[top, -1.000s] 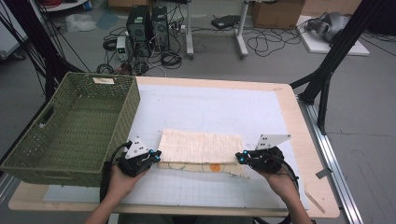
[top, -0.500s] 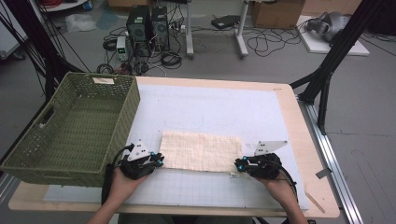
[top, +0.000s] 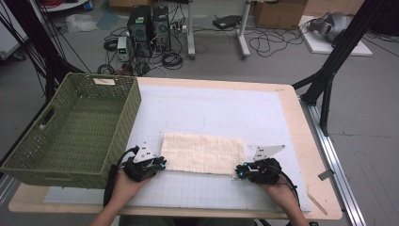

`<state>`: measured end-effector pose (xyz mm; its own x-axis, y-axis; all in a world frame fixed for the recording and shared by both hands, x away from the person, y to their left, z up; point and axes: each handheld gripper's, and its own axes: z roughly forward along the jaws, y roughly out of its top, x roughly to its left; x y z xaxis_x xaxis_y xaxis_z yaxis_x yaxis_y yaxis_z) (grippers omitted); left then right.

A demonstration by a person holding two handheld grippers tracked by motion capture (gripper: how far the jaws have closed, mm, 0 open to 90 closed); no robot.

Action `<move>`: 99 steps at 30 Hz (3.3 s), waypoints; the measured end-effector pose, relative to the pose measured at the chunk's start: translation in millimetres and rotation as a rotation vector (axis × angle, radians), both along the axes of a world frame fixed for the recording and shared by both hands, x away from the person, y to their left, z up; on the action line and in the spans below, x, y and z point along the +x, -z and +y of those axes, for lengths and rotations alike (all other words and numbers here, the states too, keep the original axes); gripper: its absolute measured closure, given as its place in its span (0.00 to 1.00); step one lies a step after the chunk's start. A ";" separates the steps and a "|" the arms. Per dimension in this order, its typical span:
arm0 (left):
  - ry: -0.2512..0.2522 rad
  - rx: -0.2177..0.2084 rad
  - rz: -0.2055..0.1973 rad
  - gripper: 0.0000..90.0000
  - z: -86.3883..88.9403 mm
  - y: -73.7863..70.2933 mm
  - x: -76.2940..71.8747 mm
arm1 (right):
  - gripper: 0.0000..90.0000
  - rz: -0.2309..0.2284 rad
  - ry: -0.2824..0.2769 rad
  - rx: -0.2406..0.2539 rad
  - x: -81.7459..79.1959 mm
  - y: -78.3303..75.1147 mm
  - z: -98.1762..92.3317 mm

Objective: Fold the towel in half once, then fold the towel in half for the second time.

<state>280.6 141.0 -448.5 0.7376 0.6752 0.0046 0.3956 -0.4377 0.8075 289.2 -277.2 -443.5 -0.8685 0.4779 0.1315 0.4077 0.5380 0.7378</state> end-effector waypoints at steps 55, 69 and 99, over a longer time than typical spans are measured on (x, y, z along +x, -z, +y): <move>-0.163 -0.100 -0.072 0.78 -29.5 -21.0 79.6 | 0.62 -0.056 0.142 0.106 69.0 -27.4 6.8; -0.178 -0.100 -0.061 0.76 -25.3 -22.5 84.3 | 0.56 -0.040 0.166 0.070 80.4 -26.4 10.1; -0.275 -0.030 0.045 0.70 -25.1 2.4 104.3 | 0.57 0.040 0.264 -0.017 106.2 0.3 6.3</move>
<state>384.9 115.9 -450.8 0.5259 0.8492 -0.0469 0.5317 -0.2852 0.7974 395.4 -270.9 -443.7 -0.7075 0.6900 0.1530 0.5641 0.4209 0.7104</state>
